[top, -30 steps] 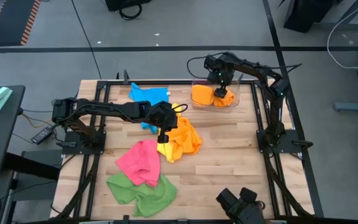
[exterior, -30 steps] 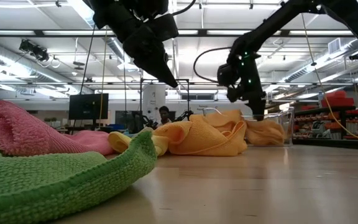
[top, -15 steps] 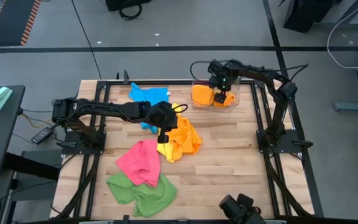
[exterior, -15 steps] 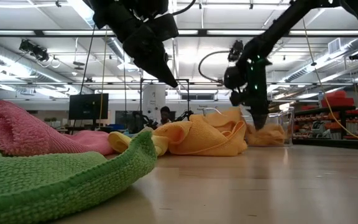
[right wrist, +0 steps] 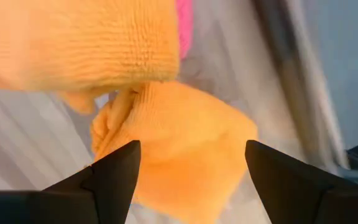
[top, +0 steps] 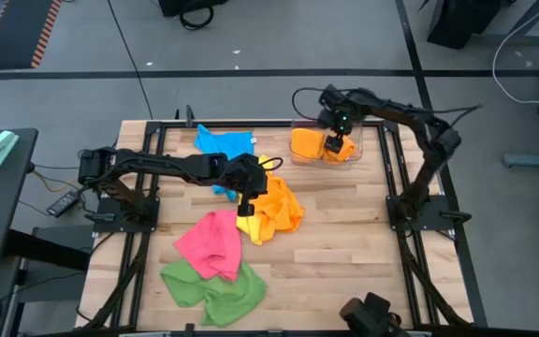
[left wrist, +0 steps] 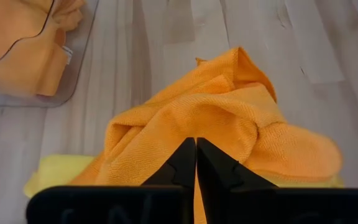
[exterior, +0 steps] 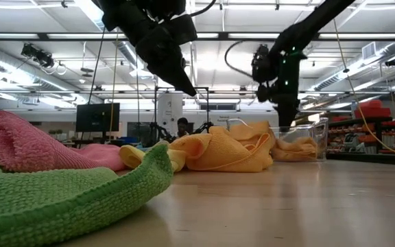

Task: Fold microfiber towels
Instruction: Put the folded right orange microfiber cloth into the transparent bin

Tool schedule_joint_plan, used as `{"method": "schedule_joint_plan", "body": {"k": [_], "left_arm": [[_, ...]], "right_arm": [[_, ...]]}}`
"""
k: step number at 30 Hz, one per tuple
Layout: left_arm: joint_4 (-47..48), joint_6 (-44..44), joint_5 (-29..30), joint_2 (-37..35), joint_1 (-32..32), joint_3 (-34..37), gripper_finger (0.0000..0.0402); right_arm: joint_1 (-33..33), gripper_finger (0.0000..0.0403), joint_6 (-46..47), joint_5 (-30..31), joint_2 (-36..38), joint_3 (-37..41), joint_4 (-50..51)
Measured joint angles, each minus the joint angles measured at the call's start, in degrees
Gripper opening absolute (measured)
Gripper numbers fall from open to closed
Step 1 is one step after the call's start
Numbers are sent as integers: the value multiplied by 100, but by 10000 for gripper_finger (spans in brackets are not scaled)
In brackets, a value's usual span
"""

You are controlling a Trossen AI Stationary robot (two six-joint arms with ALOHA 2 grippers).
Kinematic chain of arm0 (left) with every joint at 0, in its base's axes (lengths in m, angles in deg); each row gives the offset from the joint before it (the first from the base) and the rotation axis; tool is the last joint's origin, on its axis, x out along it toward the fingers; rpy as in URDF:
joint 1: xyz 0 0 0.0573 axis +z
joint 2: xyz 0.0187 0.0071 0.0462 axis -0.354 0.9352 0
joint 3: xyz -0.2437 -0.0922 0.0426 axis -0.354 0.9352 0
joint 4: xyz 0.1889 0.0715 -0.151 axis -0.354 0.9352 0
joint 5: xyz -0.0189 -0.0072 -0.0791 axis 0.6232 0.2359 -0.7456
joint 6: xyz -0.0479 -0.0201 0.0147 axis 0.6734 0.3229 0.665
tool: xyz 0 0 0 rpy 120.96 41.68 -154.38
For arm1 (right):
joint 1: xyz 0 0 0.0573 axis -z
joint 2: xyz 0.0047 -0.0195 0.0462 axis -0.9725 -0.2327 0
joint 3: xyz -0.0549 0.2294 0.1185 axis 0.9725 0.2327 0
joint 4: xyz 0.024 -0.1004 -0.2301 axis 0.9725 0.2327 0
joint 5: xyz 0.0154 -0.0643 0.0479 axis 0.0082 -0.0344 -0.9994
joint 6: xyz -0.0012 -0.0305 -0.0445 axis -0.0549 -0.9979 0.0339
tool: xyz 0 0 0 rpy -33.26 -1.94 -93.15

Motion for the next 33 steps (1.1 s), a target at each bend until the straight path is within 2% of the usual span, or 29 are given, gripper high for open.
{"method": "schedule_joint_plan", "body": {"k": [4,9,13,16,19,26,33], "left_arm": [[0,3,0,0,-2,0,13],[-7,2,0,0,0,0,13],[-7,4,0,0,-2,0,24],[-7,4,0,0,0,0,28],[-7,4,0,0,-2,0,26],[-35,0,0,0,-1,0,13],[-28,2,0,0,-1,0,25]], "right_arm": [[0,298,-117,-155,450,-6,288],[-111,298,-727,-229,559,200,592],[-193,298,-1634,87,546,609,129],[-141,298,-1740,160,546,781,-121],[-31,298,-1187,157,546,773,-203],[318,298,1032,-225,454,695,-171],[302,298,1954,-250,151,694,-294]]}}
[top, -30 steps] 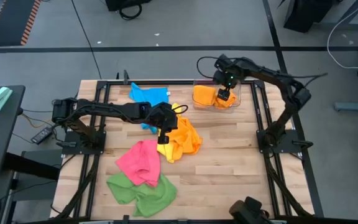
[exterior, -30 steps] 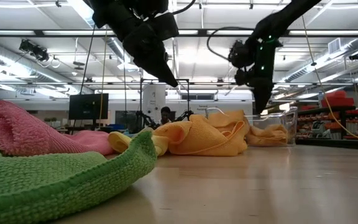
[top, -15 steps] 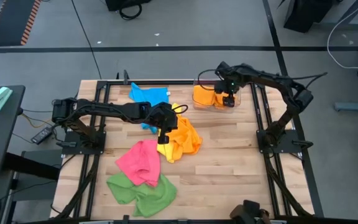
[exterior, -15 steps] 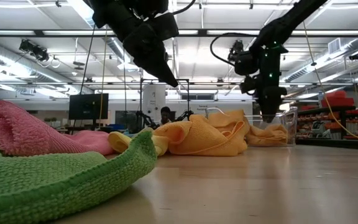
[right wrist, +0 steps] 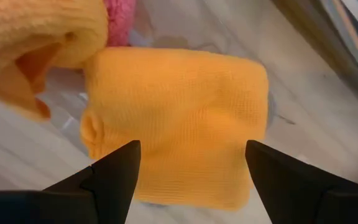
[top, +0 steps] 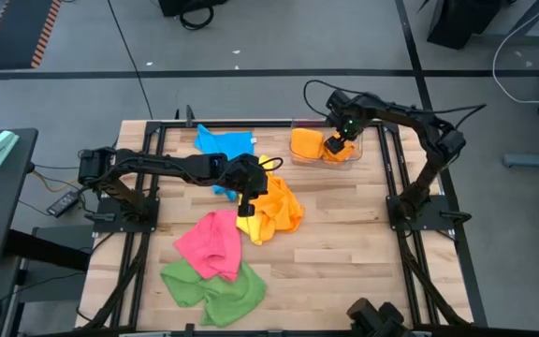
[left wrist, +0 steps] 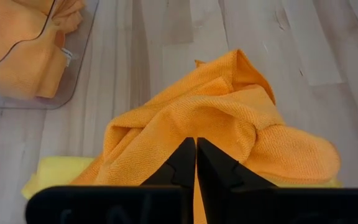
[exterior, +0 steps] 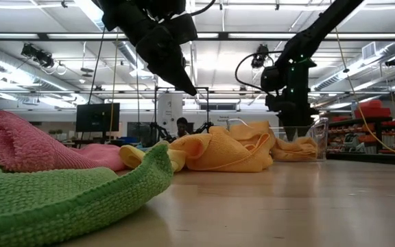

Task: Fold microfiber towels
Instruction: Put the folded right orange microfiber cloth into the transparent bin

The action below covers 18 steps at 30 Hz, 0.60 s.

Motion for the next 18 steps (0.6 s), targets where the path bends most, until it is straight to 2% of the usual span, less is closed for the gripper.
{"method": "schedule_joint_plan", "body": {"k": [11,18], "left_arm": [[7,0,0,0,-1,0,13],[10,2,0,0,1,0,23]], "right_arm": [[-47,296,434,-335,-30,-137,365],[-41,264,460,-283,-547,-139,69]]}}
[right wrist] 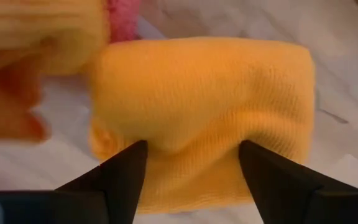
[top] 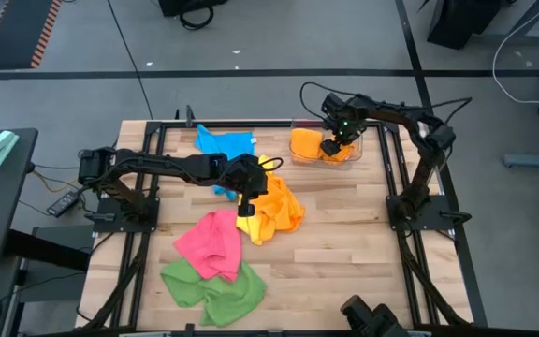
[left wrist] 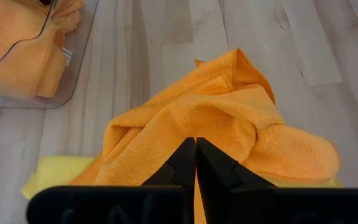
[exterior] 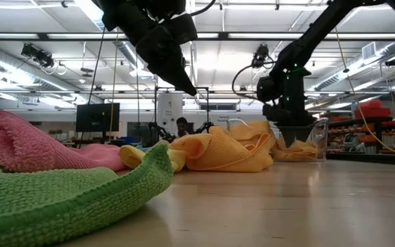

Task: Fold microfiber towels
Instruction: Put the folded right orange microfiber cloth into the transparent bin

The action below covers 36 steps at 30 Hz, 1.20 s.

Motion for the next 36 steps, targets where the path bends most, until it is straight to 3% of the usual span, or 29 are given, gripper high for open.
{"method": "schedule_joint_plan", "body": {"k": [9,18,24,30,36], "left_arm": [[117,11,0,0,-82,0,21],[117,-4,-2,0,-90,0,19],[260,-4,-4,0,-92,0,27],[406,-4,-2,0,-90,0,20],[504,-4,-2,0,-90,0,13]], "right_arm": [[2,248,-446,536,-219,-8,-61],[-205,245,-2551,504,-248,16,-340],[-347,232,-4114,1042,-242,9,-336],[-330,214,-5618,1177,-241,9,-324],[-341,204,-5880,1317,-226,9,-290]]}}
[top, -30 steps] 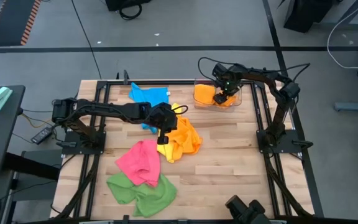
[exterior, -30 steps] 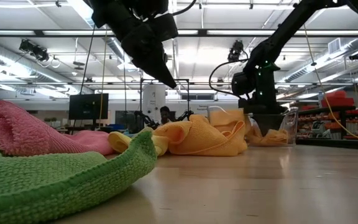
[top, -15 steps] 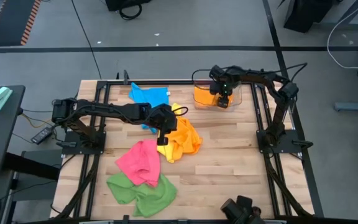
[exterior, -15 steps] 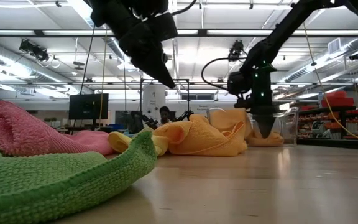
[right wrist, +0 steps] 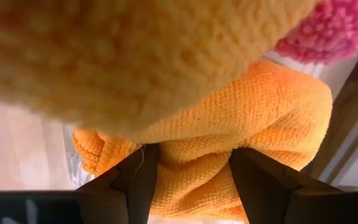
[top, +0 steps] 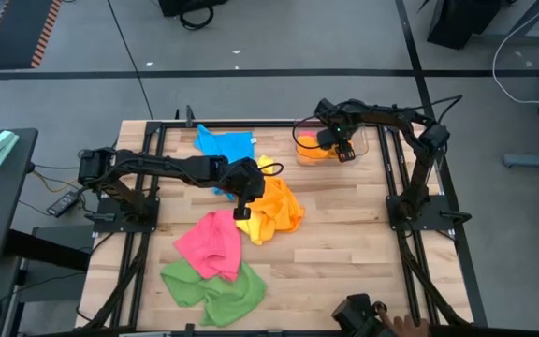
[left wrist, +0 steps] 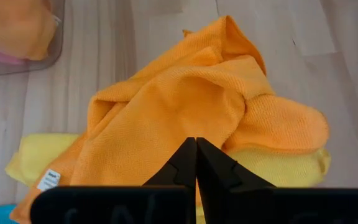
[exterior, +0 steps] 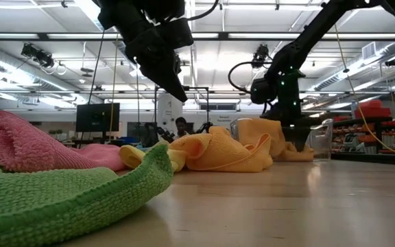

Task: Fold microfiber towels
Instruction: Put the folded right orange microfiber cloth into the transparent bin

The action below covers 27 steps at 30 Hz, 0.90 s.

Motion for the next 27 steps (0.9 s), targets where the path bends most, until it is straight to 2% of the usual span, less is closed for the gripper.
{"method": "schedule_joint_plan", "body": {"k": [9,17,22,27], "left_arm": [[-13,-3,0,0,0,0,24],[-15,22,2,0,0,0,12],[-21,35,1,0,-2,0,18],[-84,44,2,0,-13,0,28]], "right_arm": [[15,204,-8,188,525,4,65],[19,204,116,190,1075,4,11],[50,204,364,-913,1236,2,-25],[229,204,471,-1212,1192,207,-433]]}}
